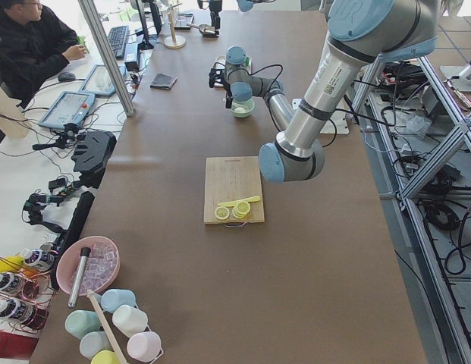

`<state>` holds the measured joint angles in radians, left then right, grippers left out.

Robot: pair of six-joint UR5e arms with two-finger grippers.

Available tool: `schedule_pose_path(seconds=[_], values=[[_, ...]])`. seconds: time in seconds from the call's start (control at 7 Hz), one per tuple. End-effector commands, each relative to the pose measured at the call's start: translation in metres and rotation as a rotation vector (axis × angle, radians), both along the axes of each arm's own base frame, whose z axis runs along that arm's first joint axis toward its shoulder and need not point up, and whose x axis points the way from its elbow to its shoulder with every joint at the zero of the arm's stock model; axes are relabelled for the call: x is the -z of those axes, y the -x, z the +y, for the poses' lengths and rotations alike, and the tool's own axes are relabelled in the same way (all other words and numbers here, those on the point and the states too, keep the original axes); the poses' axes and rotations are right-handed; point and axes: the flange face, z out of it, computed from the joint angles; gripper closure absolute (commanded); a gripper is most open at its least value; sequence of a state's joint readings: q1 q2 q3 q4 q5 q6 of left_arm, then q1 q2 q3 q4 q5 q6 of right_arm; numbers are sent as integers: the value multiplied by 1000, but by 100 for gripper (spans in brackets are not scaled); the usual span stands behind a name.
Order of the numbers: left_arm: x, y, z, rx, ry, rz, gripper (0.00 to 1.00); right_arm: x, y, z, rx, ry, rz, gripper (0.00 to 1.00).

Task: Put spoon and bun in bowl

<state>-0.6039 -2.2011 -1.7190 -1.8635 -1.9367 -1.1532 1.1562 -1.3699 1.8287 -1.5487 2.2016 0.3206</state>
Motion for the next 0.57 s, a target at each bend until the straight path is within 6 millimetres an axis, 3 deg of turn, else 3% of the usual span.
schedule_pose_path(seconds=[0.0,0.14,0.29,0.43], values=[[-35,102,-17,-50,-175,-189,2,-57,-52,19,10,35,31,0],[-75,156,-35,-59,-223,-282,2,-76,-64,29,-8,64,41,0],[-139,229,-59,-26,-222,-370,2,-84,-80,32,-33,84,39,0],[-194,315,-78,-7,-178,-401,2,-100,-99,41,-60,117,32,0]])
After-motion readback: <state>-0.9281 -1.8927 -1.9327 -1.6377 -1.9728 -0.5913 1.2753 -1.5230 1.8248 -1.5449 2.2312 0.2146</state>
